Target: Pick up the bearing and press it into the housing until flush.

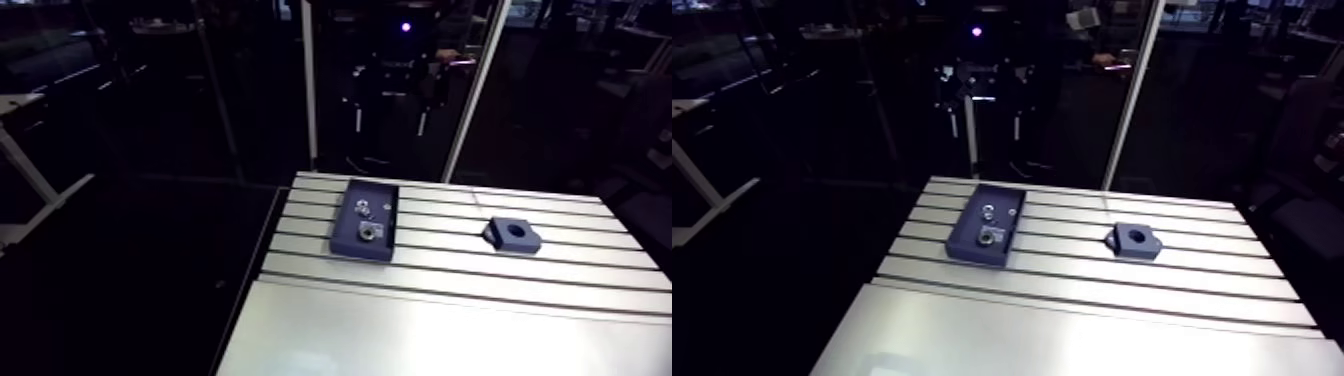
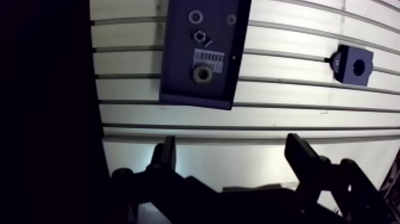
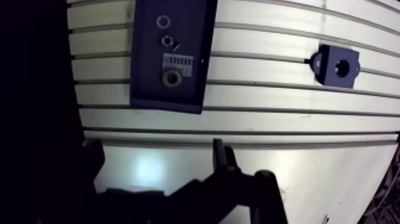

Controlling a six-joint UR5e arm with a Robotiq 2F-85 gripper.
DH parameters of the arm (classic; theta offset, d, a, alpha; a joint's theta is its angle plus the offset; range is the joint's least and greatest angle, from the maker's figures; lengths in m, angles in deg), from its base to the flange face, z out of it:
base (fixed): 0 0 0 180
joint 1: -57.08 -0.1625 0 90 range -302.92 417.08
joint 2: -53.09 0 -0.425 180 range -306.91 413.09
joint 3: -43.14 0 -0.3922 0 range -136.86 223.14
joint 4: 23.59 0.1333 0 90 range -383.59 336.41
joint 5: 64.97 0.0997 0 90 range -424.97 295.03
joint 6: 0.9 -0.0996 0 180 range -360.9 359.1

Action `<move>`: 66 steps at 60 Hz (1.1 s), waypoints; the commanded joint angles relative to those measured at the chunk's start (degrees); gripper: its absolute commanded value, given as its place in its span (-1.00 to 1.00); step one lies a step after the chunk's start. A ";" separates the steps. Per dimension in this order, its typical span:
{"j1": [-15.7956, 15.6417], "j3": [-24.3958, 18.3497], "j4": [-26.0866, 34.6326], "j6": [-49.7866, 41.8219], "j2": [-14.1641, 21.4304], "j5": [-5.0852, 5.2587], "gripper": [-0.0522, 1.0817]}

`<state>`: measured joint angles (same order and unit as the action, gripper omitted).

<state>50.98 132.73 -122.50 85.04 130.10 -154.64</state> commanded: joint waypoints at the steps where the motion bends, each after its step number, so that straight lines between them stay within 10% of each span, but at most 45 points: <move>1: -1.11 3.89 -7.51 -1.44 -2.99 0.59 -0.90; 66: -1.20 12.99 -19.39 -0.30 -9.72 0.06 -0.73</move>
<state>49.80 144.11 -139.20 84.55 121.02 -154.62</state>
